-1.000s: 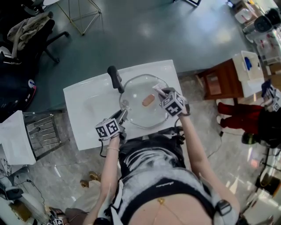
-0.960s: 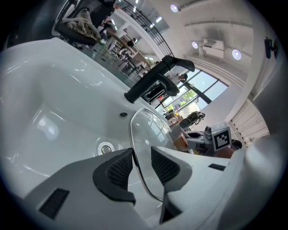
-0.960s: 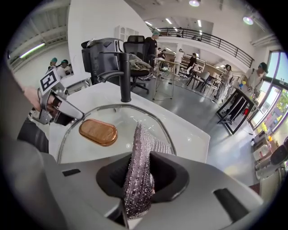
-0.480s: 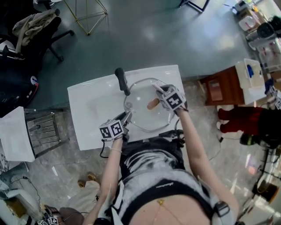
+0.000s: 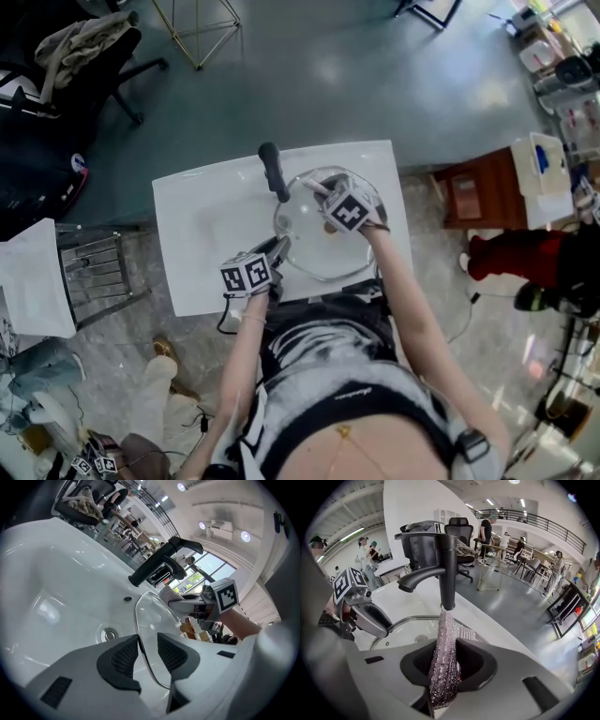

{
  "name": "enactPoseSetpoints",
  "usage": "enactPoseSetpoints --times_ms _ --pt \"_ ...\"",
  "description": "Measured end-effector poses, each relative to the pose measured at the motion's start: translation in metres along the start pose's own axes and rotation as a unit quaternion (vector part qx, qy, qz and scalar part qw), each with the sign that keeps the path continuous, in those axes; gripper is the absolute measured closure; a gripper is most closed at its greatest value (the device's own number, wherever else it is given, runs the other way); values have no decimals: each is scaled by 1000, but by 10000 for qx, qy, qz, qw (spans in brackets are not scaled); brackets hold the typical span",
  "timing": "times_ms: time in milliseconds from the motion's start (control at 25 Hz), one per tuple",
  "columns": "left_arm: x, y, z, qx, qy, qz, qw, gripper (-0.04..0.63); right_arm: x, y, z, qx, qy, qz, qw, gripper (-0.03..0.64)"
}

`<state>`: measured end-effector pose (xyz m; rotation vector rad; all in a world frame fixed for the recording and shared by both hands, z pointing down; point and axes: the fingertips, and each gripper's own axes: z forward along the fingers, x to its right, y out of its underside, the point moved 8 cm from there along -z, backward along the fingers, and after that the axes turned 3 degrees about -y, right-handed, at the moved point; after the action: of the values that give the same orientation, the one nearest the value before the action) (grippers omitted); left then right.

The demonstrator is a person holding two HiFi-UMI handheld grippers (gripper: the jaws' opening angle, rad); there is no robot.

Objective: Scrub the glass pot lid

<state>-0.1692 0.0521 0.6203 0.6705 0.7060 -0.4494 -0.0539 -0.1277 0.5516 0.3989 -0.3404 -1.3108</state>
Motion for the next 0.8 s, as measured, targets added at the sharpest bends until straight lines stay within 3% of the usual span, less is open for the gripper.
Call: enactPoseSetpoints --times_ms 600,800 --pt "3 -3 -2 -7 51 33 10000 466 -72 -26 16 -86 -484 -1099 9927 524" --pt "3 -3 -2 -6 58 45 10000 465 -91 -23 15 -141 -589 -1208 9908 523"
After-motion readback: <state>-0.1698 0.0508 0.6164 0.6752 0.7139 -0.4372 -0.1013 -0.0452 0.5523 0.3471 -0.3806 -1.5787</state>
